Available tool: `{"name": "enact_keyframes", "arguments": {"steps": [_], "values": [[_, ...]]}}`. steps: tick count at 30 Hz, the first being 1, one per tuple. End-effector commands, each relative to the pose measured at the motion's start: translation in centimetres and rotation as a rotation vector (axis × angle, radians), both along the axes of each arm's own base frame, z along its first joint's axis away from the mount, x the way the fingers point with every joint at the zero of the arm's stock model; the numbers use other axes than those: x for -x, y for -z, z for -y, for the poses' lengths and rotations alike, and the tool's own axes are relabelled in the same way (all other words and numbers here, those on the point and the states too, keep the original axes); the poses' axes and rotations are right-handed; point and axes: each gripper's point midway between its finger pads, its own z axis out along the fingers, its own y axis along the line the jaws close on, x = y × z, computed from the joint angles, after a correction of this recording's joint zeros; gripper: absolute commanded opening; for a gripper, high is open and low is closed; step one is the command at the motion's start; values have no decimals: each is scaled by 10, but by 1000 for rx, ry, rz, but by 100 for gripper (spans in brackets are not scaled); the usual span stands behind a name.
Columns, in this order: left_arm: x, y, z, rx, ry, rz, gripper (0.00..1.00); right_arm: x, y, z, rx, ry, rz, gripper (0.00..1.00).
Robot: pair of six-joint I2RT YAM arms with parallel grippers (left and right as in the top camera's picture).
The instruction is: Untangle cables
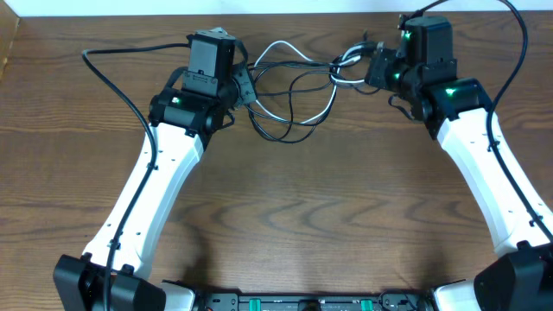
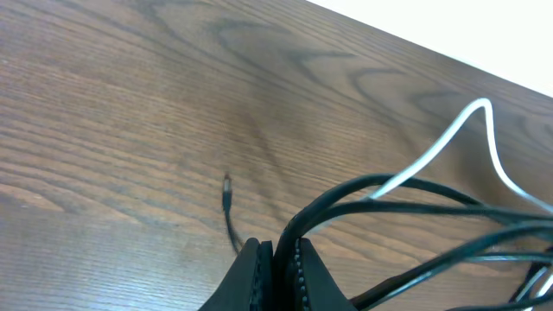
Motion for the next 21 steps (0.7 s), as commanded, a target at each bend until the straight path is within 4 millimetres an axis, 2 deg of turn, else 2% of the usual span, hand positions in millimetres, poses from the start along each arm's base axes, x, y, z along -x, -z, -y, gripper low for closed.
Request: {"name": "enact_keyframes", "arguments": {"steps": [1,4,6,7,9,11,13,15,19,21], "values": [[-8,-6,-60,-148,-140,25,7,1,-10,85,268,311,24,1],[-7,-5,-66,-182,-126,22,7,8,-3,94,297,315,-17,3],[-7,-4,-66,-190,-114,20,7,4,-1,65,269,104,-9,3],[-7,-4,-64,-183,-104,18,7,4,-1,41,226,-53,3,4],[-5,-3,-47,-157,-11,14,7,13,-1,1,152,-285,23,6],[-2,-2,-30,-115,88,9,8,20,-3,-17,132,-379,36,7],[0,-2,-17,-93,173,11,7,20,-6,-21,131,-387,47,6],[2,0,-16,-100,199,7,7,18,-17,-22,131,-385,79,5],[4,2,-18,-107,200,-7,7,11,-55,-12,157,-326,175,4],[3,2,-19,-113,194,-4,7,7,-83,-3,182,-282,238,4]]}}
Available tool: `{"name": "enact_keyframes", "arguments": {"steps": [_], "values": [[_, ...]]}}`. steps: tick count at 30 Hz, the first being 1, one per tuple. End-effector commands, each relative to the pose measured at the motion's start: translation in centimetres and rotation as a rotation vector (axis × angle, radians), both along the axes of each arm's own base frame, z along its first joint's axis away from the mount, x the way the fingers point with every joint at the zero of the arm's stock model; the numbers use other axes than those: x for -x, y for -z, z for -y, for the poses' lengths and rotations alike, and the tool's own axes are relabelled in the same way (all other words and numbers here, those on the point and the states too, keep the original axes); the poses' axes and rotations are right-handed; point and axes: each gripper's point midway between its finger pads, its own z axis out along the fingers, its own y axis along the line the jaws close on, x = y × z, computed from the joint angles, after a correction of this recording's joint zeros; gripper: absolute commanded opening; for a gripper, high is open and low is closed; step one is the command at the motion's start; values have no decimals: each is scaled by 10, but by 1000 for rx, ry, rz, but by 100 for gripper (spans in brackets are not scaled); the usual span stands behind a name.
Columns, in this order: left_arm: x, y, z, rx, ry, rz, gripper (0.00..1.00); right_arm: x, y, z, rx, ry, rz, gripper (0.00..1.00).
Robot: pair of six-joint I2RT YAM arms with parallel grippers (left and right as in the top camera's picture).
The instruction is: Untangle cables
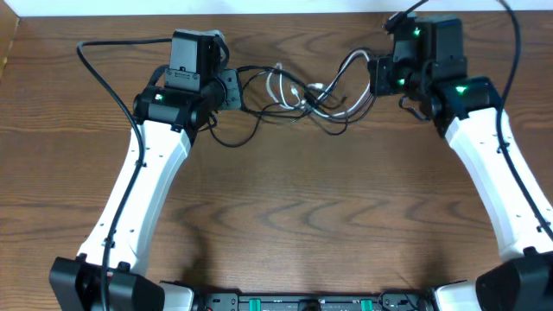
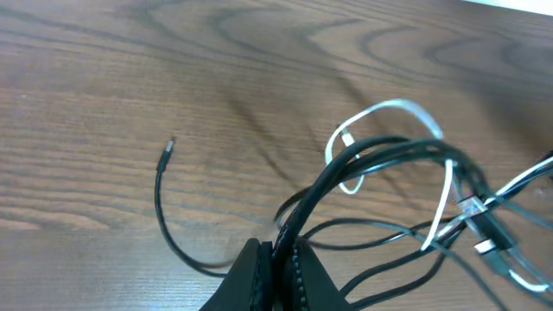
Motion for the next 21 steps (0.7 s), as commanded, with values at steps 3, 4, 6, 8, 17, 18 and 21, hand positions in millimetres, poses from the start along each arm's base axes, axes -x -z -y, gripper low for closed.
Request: {"name": "enact_keyframes", "arguments": {"steps": [3,4,6,8,17,18,21], "values": [[-6,0,-17,-80,-36,21,7,-2,-101,23,22,76,246,2],[-6,2,-23,-107,-58,19,8,0,-117,25,17,80,282,1],[-8,11,-31,-147,-86,4,7,4,-148,30,7,88,349,1],[-9,20,-32,-159,-90,-18,7,11,-177,36,6,96,417,1],[-17,67,-30,-187,-82,-127,8,28,-245,56,3,132,562,1],[-17,72,-31,-192,-83,-138,8,28,-242,56,4,132,552,1],[-22,81,-33,-194,-89,-149,9,28,-225,56,22,129,489,1]]}}
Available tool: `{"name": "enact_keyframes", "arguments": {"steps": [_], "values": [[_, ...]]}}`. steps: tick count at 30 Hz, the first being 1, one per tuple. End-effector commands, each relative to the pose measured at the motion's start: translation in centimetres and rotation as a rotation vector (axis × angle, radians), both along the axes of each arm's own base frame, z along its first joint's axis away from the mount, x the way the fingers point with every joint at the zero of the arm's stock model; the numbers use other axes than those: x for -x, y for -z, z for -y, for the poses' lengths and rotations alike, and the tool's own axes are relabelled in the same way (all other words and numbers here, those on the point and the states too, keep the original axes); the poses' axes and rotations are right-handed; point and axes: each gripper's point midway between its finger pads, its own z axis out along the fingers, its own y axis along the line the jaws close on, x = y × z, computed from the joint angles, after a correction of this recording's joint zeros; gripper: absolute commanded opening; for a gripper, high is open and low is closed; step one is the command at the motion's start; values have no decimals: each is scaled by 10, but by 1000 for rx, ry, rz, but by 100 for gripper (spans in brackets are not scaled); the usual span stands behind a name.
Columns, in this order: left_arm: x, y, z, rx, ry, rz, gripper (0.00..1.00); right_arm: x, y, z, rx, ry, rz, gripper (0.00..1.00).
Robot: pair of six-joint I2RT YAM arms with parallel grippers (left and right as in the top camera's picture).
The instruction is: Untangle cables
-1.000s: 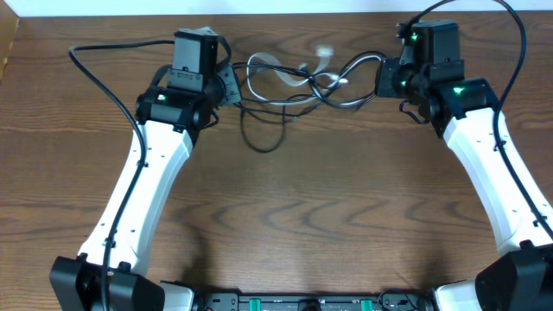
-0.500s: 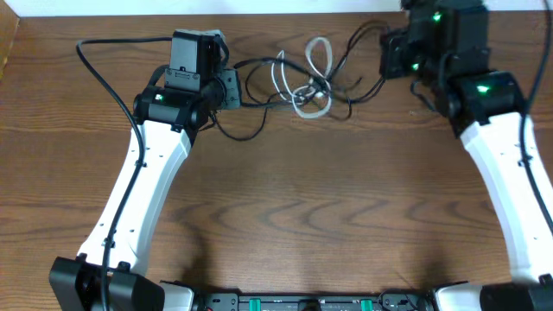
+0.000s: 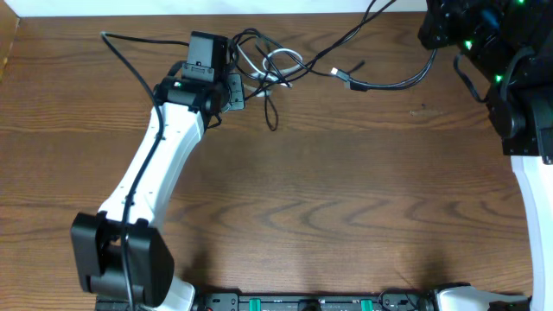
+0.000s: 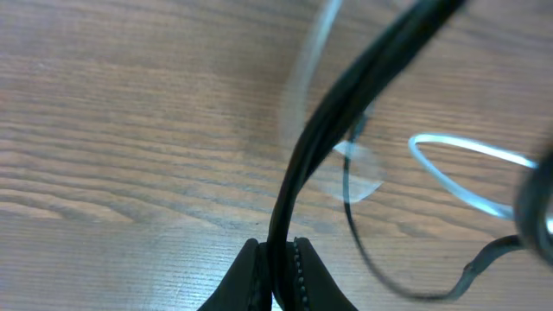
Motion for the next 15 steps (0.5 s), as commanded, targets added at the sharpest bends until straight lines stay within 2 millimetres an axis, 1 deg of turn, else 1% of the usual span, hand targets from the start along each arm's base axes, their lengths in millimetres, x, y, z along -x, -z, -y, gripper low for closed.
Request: {"name": "enact_keyframes", "arguments": {"steps": [1,2,3,4,5,6,8,10,11,12,13,14,15], "values": [[-4,17,-19,-62,-38,-27,14,1,-8,22,32,75,12,1],[-7,13,-20,-57,-40,-13,17,0,-3,22,35,75,-6,1],[-9,6,-19,-48,-38,7,26,-2,2,21,38,74,-22,1],[-11,-3,-17,-37,-34,26,32,-4,7,21,40,74,-37,1],[-12,-12,-15,-24,-28,48,41,-5,12,21,42,74,-53,1],[-13,-23,-13,-8,-22,72,46,-7,15,21,42,74,-64,1],[-12,-49,-4,43,7,125,48,-10,25,20,43,75,-96,1],[-6,-82,5,103,47,192,48,-15,39,19,43,78,-141,1],[-3,-92,8,122,60,212,48,-17,45,19,47,77,-160,1],[4,-114,15,166,93,255,47,-19,54,19,52,77,-188,1],[10,-131,17,186,107,295,47,-21,64,19,58,76,-219,2],[13,-137,16,187,108,310,47,-22,68,18,60,76,-234,3],[16,-146,16,190,109,332,47,-24,78,18,66,75,-262,11]]}}
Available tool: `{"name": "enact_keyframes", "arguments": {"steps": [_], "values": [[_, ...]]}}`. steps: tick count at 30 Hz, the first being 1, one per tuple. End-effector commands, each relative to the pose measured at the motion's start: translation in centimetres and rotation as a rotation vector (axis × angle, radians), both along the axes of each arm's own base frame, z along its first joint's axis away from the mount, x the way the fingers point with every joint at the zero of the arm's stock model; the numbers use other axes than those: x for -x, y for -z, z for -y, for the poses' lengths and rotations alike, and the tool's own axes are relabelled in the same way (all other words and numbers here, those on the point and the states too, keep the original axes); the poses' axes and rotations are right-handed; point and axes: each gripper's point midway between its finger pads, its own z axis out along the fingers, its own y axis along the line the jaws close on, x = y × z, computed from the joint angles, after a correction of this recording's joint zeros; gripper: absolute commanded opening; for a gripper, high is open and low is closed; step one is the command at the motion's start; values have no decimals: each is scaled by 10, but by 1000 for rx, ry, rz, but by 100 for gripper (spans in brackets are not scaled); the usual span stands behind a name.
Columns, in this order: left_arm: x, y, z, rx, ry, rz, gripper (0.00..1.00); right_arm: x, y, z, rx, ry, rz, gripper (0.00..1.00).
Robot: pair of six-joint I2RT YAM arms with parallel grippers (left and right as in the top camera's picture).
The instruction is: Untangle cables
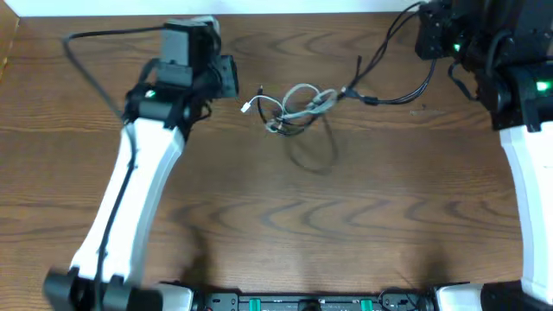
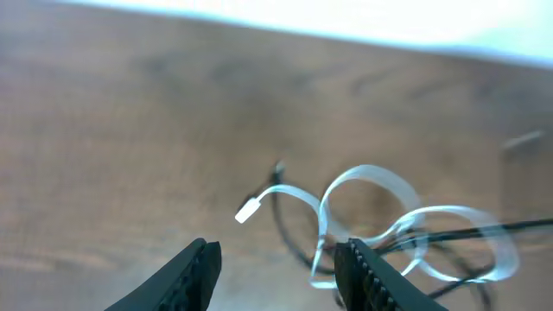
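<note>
A white cable (image 1: pixel 296 102) lies coiled in loops at the back middle of the table, its white plug (image 1: pixel 248 107) pointing left. A black cable (image 1: pixel 393 95) runs from that coil to the right and up into my right gripper (image 1: pixel 426 41), which looks shut on it. A slack black loop (image 1: pixel 316 155) lies in front of the coil. My left gripper (image 1: pixel 232 78) hangs left of the coil, apart from it. In the left wrist view, blurred, the left gripper (image 2: pixel 276 252) is wide open with nothing between its fingers, and the white cable (image 2: pixel 363 183) and its plug (image 2: pixel 248 210) lie beyond.
The brown wooden table (image 1: pixel 285 225) reaches a white wall at the back. The left arm's own black lead (image 1: pixel 86 60) arcs out to the far left. A dark rail (image 1: pixel 311 302) runs along the front edge.
My left gripper has opened and let go of the black strands. The white coil and a black loop now lie on the table to its right. The black cable hangs slacker toward the right gripper.
Both grippers were shut on one tangle between them at the back of the table. Then they stood farther apart with the tangle stretched. Then the right arm was far right, the black cable drawn out long. Now the left gripper is open and the white coil lies apart.
</note>
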Motion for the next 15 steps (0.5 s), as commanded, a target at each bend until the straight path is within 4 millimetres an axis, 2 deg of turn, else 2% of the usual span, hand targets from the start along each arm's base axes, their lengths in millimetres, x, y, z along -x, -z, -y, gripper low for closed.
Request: {"name": "enact_keyframes", "arguments": {"steps": [1,3,5,7,10,15], "values": [[12,-48,6,47,50,110,47,-7,8,2,11,8,-27,28],[13,-50,6,47,50,114,47,-8,14,0,21,-8,-45,52],[10,-40,7,43,50,88,47,-7,16,0,21,-8,-54,73],[6,-28,10,47,61,54,47,-6,18,1,22,-7,-61,83],[2,-7,23,59,136,2,47,-2,23,3,26,-3,-90,86],[7,31,64,120,339,-103,47,7,38,17,28,28,-165,88]]}}
